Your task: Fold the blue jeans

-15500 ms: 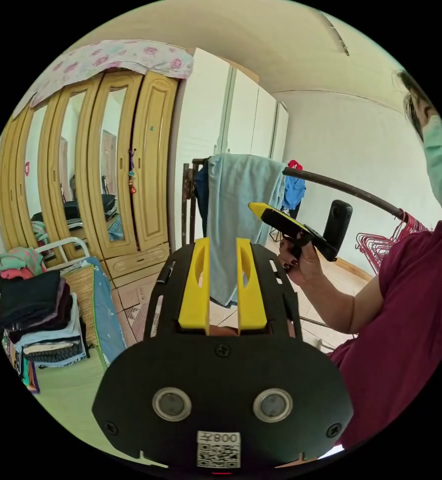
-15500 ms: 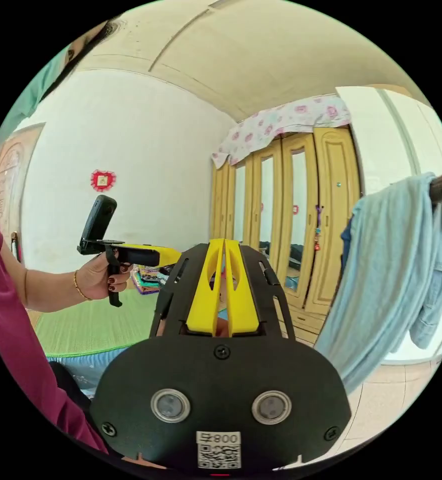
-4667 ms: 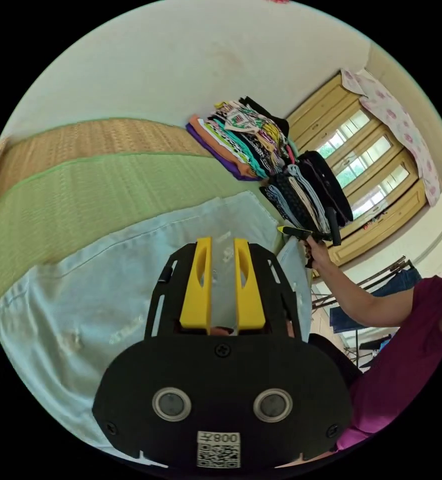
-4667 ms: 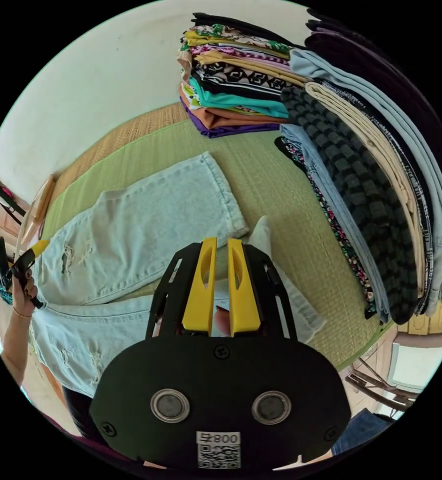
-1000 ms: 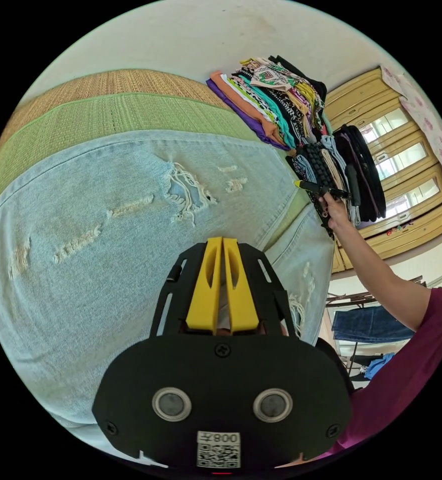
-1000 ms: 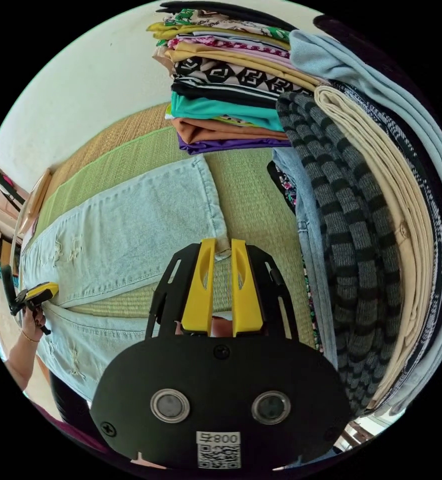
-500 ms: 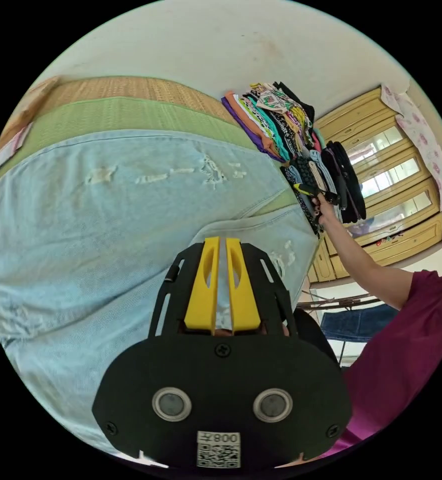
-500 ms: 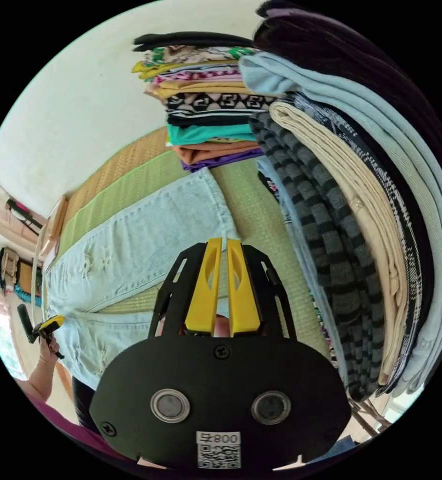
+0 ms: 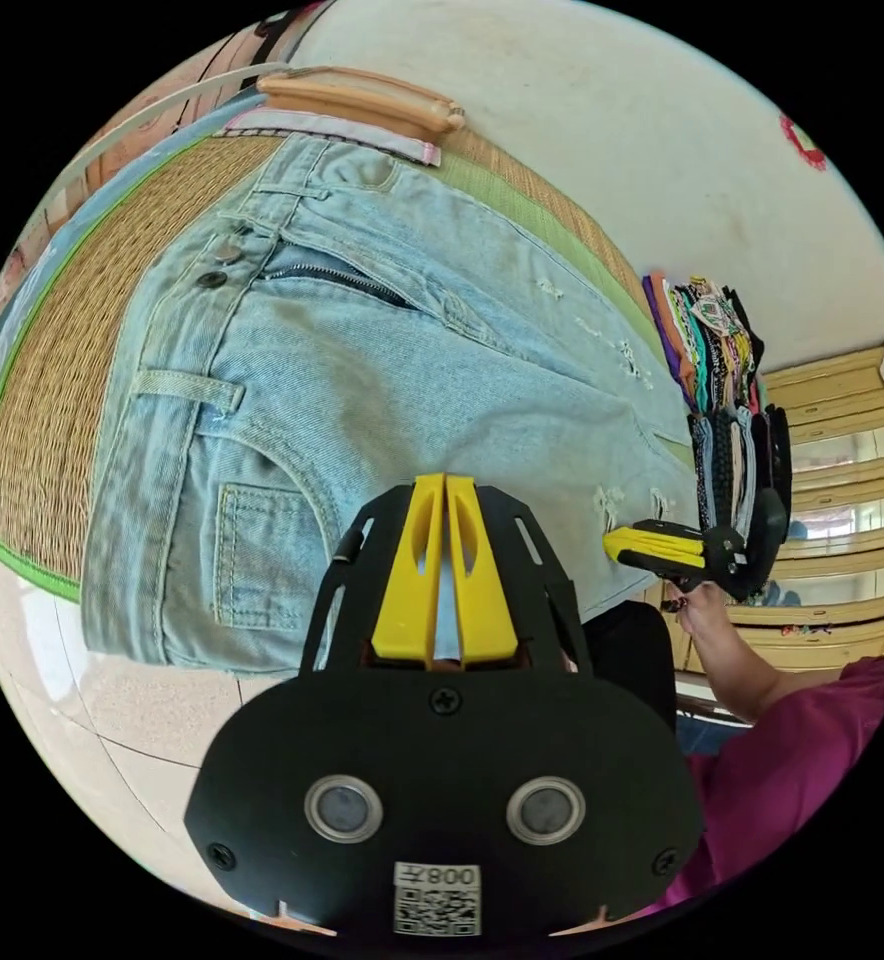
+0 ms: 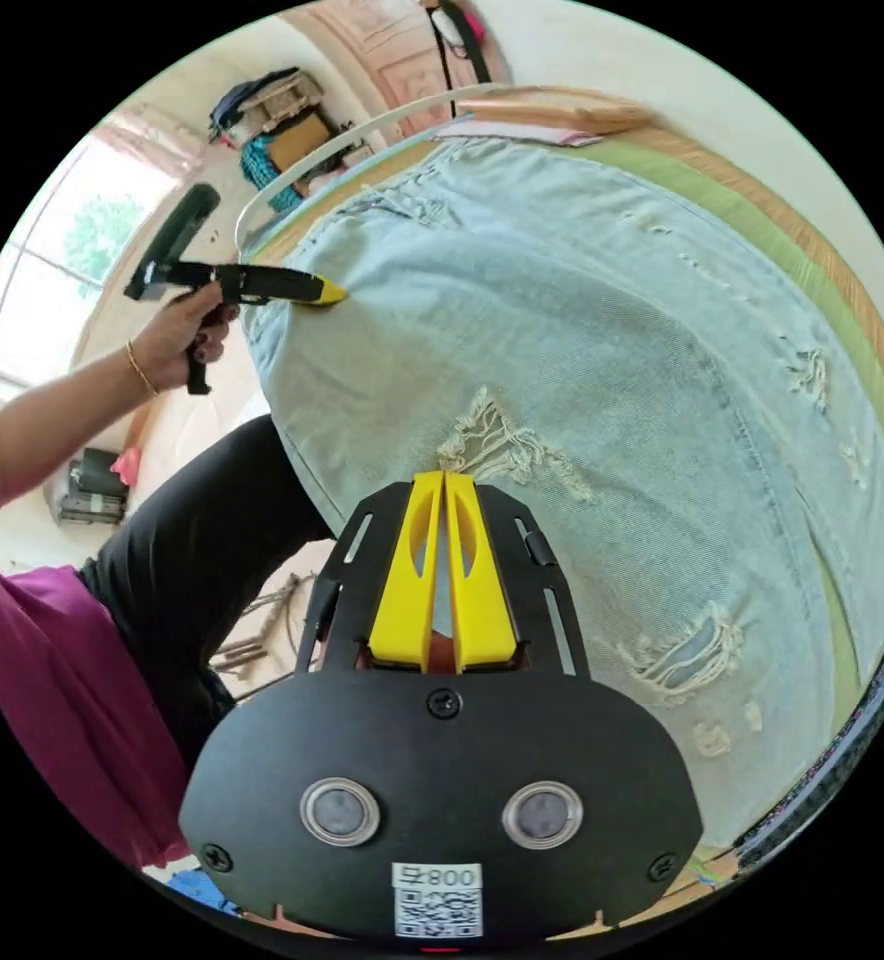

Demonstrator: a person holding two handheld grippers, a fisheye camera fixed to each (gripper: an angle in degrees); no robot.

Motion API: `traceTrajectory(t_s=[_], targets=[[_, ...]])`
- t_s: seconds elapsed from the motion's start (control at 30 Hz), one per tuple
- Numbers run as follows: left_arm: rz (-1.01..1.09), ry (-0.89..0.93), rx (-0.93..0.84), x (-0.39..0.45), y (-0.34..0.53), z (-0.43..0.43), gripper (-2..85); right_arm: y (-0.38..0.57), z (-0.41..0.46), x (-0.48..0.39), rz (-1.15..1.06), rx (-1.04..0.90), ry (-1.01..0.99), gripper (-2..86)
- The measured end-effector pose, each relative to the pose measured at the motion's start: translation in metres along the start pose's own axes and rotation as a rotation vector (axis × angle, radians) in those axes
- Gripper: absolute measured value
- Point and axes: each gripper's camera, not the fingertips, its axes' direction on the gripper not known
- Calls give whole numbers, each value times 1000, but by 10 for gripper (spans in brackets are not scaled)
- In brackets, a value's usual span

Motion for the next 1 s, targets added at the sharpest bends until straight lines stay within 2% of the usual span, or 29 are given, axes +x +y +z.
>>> traceTrajectory(t_s=[0.1,0.17,0.23,0.33,0.47,0.57,0.73,0.9,1.0], targets=[[47,-66,57,-10,12,-46,1,-20,-11,-21,-9,-31,54,0],[-13,-133,99,-38,26,-78,1,-34,-17,-30,7,-55,71,1],[-61,-191,54,-64,36,-88,1,-47,-22,-39,30,-78,91,2],[-58,-55,90,-94,50,-113,1,-63,-31,-58,25,-83,155,2],[9,-116,66,-96,52,-142,1,-82,-45,-77,58,-98,194,1],[5,-93,109,-103,57,-169,2,-99,-60,-80,97,-138,153,-1],[39,7,231,-117,48,-213,8,-144,-110,-88,96,24,16,2],[48,-39,234,-135,15,-229,20,-262,-125,-104,-37,136,-20,40],[56,-51,227,-145,-1,-235,20,-328,-116,-118,-107,135,-6,74]])
